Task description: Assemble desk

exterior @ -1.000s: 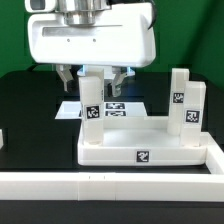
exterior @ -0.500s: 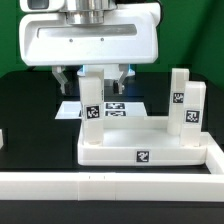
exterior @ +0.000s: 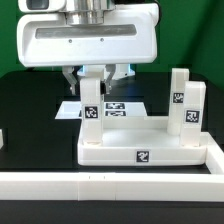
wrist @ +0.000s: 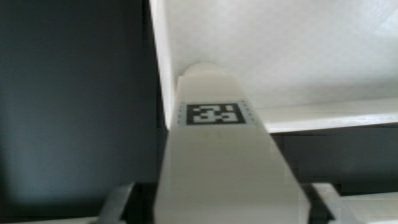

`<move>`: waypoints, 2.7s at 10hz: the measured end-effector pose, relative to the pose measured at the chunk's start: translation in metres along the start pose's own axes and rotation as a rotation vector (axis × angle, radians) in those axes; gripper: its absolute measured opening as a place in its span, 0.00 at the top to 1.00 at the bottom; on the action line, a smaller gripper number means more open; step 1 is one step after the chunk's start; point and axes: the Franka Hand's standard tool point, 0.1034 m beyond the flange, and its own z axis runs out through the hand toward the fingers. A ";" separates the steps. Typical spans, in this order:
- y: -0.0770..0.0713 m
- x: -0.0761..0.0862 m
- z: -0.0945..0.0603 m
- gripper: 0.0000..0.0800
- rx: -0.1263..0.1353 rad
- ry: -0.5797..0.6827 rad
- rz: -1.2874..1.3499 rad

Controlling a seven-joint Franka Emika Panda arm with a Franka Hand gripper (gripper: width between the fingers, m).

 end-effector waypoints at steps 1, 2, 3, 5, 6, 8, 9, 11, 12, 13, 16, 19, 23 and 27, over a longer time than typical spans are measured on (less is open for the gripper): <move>0.000 0.000 0.000 0.64 0.000 0.000 0.000; 0.000 0.000 0.000 0.64 0.000 0.000 0.015; 0.000 0.000 0.000 0.64 0.001 0.000 0.074; 0.001 0.000 0.001 0.64 0.000 0.001 0.290; 0.002 0.001 0.001 0.64 -0.002 0.002 0.408; 0.003 0.000 0.001 0.64 -0.002 0.002 0.594; 0.003 0.000 0.001 0.64 -0.001 -0.003 0.716; 0.002 -0.001 0.001 0.64 -0.001 -0.006 0.953; 0.002 -0.001 0.001 0.64 0.000 -0.007 1.017; 0.002 -0.001 0.002 0.64 0.006 -0.009 1.126; 0.001 -0.001 0.002 0.64 0.013 -0.014 1.346; -0.001 -0.001 0.003 0.64 0.015 -0.014 1.373; -0.001 -0.001 0.004 0.20 0.013 -0.011 1.063; -0.004 0.000 0.003 0.19 0.014 -0.005 0.643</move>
Offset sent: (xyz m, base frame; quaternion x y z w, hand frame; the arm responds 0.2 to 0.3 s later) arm 0.0006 -0.0026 -0.0011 -0.0018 -0.0013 0.2078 0.9782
